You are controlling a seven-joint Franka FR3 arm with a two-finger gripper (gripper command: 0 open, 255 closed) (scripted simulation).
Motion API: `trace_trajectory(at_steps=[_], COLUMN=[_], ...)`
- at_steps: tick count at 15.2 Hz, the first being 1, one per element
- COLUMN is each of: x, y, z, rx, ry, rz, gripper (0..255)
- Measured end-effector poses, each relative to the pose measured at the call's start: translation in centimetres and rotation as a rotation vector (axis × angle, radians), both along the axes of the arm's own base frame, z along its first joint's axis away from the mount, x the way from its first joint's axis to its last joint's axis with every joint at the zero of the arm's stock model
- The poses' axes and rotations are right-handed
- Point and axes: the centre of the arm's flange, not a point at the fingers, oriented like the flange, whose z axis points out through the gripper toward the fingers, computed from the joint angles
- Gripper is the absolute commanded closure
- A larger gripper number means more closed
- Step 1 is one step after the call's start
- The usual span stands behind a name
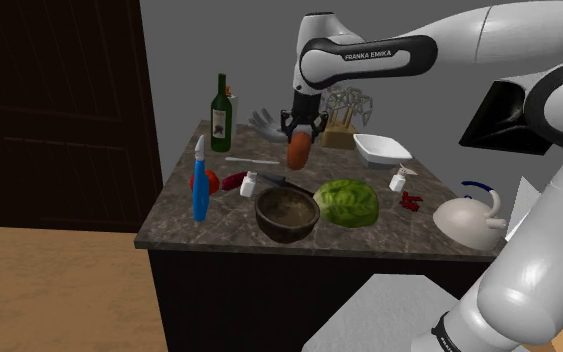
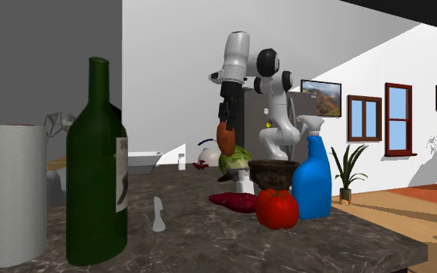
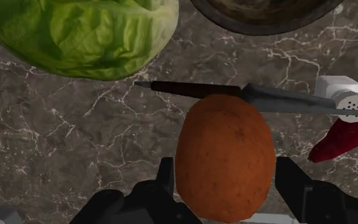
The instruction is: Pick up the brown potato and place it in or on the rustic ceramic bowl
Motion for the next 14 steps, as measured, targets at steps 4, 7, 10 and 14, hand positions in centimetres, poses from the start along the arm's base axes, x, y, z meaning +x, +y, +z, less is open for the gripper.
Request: trace_trajectory(at_steps=[4, 7, 10, 14], x=[-3.5, -6.1, -8.7, -12.2], y=[4.1, 7.1, 9.7, 13.5], z=[-0.2, 0.1, 0.4, 0.6], rx=[0.0, 0.0, 0.0, 0.0], ry=[0.001, 0.0, 0.0, 0.0], rz=[0.0, 0.0, 0.0, 0.0], gripper=[255, 255, 255, 255])
